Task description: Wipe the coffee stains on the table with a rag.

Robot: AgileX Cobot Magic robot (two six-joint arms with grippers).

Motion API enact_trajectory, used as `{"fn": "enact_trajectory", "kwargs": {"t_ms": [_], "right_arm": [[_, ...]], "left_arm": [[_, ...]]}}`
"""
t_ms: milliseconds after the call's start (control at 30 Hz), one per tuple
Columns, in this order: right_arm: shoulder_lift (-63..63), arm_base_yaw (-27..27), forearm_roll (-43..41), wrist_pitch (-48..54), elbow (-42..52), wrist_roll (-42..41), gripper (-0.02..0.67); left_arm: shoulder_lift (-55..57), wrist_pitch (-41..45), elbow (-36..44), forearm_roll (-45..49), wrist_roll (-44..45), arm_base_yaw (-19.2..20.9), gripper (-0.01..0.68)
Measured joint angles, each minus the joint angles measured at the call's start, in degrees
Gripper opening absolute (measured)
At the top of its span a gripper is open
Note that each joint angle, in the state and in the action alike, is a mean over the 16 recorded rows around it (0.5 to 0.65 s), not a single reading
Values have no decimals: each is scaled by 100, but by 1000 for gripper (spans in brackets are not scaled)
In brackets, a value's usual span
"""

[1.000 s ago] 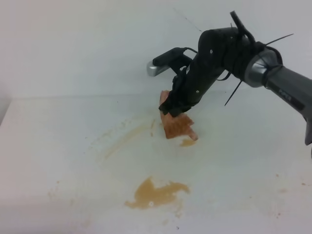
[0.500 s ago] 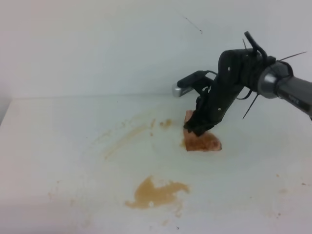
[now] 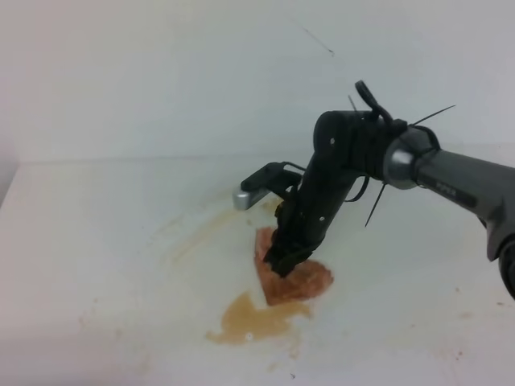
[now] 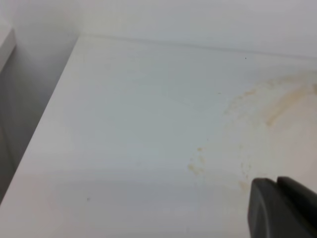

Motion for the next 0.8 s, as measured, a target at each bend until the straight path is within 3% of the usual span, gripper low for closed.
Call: {"fn": "enact_trajectory", "kwargs": {"t_ms": [433,800], "right_arm": [[-10,982,392,303,71,106,31],[-89,1113,247,402,264,492,31]], "left_arm": [[2,0,0,0,0,0,-3],[2,0,0,0,0,0,-2]]}}
